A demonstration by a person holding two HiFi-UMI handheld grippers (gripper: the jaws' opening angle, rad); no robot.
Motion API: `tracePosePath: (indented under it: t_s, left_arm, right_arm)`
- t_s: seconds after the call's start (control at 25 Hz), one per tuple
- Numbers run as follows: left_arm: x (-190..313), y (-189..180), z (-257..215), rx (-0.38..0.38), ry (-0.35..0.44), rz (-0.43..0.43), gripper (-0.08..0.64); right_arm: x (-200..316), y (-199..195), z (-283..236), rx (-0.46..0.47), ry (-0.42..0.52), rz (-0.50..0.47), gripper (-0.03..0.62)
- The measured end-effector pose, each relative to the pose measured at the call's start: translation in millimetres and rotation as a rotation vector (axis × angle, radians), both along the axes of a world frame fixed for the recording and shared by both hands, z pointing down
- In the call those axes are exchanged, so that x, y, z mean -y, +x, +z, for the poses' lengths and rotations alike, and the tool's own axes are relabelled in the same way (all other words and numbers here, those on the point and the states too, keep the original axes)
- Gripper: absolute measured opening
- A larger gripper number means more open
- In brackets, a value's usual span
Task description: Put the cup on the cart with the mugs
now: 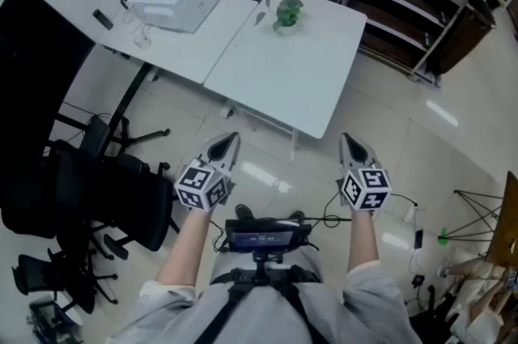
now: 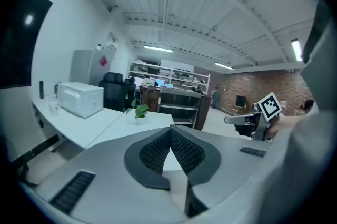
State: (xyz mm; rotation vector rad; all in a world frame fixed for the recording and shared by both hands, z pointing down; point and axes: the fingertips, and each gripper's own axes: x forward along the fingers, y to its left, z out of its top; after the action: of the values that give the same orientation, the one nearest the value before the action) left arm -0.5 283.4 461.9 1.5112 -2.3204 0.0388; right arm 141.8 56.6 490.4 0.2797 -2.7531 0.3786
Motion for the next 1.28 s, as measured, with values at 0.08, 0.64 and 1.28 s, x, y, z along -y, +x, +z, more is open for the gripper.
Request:
tracePosePath:
  t_s: [0.08,0.64,1.28]
  left_arm:
    - [-23,-29,-9,0.017,0.009,-0.046,0.0]
    - [-224,-168,-2,0.019,0.038,-0.39,0.0]
    - [-302,-265,-5,0.027,0.086,-0.391,0.0]
  right_arm:
    - [-29,-42,-5,0.002,0.007,-0.072,0.008]
    - [-231,-241,-20,0.007,-0.019,-0.465,0.008]
    - [-349,-366,-28,0.018,0.009,-0.563,0.008]
